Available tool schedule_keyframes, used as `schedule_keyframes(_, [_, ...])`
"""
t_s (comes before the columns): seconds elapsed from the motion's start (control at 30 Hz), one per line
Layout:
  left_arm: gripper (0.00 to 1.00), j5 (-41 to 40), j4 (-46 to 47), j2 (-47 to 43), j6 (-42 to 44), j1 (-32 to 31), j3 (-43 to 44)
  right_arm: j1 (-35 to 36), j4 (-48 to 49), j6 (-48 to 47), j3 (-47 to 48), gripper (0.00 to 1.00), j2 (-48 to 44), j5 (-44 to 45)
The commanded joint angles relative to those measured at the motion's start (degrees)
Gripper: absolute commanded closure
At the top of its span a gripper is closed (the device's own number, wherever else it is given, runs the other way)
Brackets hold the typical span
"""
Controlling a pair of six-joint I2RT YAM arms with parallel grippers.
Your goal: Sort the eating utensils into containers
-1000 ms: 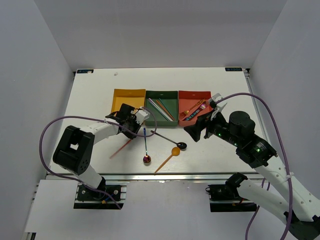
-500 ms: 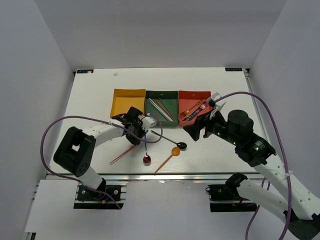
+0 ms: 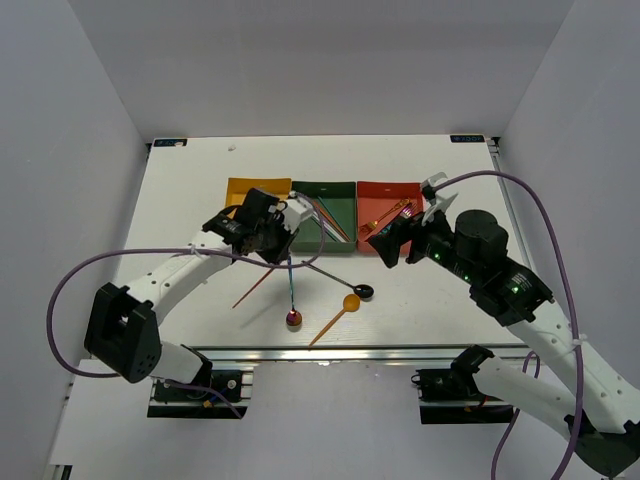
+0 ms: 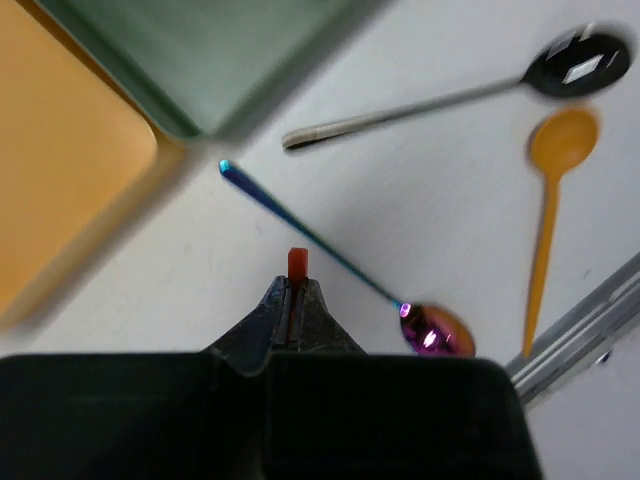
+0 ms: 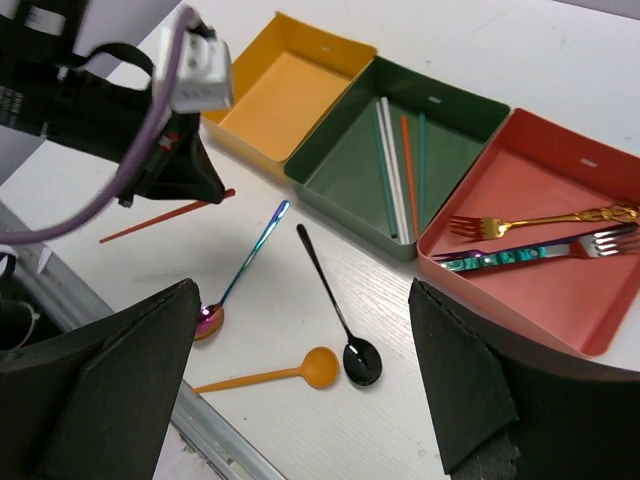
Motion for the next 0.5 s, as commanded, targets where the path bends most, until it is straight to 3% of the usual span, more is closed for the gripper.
schedule_keyframes(0.0, [1.00, 2.44, 7.29, -2.00, -7.38, -0.02, 6.78, 0.13, -0.38, 1.85, 4.12, 0.11, -0.34, 5.86])
schedule_keyframes(0.1, [1.00, -0.62, 16.87, 0.36, -20.03, -0.02, 13.03, 0.22, -1.78, 2.90, 6.06, 0.11, 0.01, 9.72])
schedule_keyframes(0.13, [1.00, -4.81, 19.00, 1.33, -27.80, -0.02, 14.44, 0.22, -2.14, 3.25, 6.76, 0.11, 0.27, 10.35])
schedule_keyframes(0.2, [1.00, -9.49, 25.40, 4.32, -35.14, -0.02, 17.25, 0.22, -2.40, 3.87, 7.12, 0.11, 0.28, 11.23])
schedule_keyframes(0.3, [1.00, -18.46, 35.23, 6.69, -50.68, -0.02, 15.87, 0.22, -2.84, 4.40, 7.38, 0.11, 0.36, 12.46])
schedule_keyframes(0.47, [1.00, -36.11, 46.58, 9.33, -56.79, -0.11, 12.88, 0.22, -3.37, 4.58, 7.38, 0.11, 0.36, 12.38])
